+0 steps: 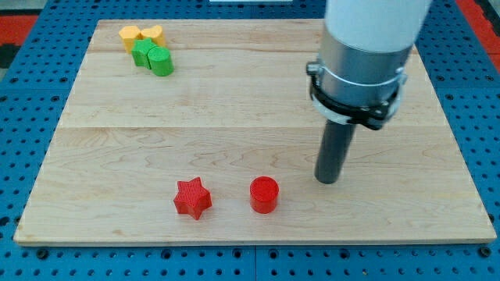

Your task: Move red circle to the top side of the red star

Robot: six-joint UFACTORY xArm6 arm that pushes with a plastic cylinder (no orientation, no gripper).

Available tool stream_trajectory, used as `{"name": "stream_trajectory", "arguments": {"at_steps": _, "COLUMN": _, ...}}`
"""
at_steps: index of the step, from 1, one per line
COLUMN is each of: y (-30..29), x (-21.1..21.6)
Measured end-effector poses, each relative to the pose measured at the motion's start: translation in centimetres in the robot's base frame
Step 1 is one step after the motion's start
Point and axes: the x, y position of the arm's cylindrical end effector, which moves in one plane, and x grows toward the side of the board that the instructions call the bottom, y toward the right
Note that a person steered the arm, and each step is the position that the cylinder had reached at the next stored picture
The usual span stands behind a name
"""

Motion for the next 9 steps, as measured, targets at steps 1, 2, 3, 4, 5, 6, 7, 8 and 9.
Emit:
{"name": "stream_trajectory", "arguments": {"at_steps": 1, "y": 0.8, "x": 3.0}}
{"name": "stream_trajectory", "arguments": {"at_steps": 2, "y": -1.8, "x": 5.6}}
{"name": "stream_trajectory", "arguments": {"at_steps": 3, "y": -4.1, "x": 5.6}}
{"name": "stream_trajectory", "arguments": {"at_steps": 4, "y": -7.2, "x": 5.3}}
{"name": "stream_trajectory", "arguments": {"at_steps": 5, "y": -9.5, "x": 2.4}}
{"name": "stream_trajectory", "arguments": {"at_steps": 6, "y": -10.2, "x": -1.2}}
{"name": "stream_trajectory", "arguments": {"at_steps": 7, "y": -13.5, "x": -2.5}}
{"name": "stream_trajectory", "arguments": {"at_steps": 8, "y": -15.4, "x": -2.4}}
{"name": "stream_trajectory", "arguments": {"at_steps": 9, "y": -16.4, "x": -2.1}}
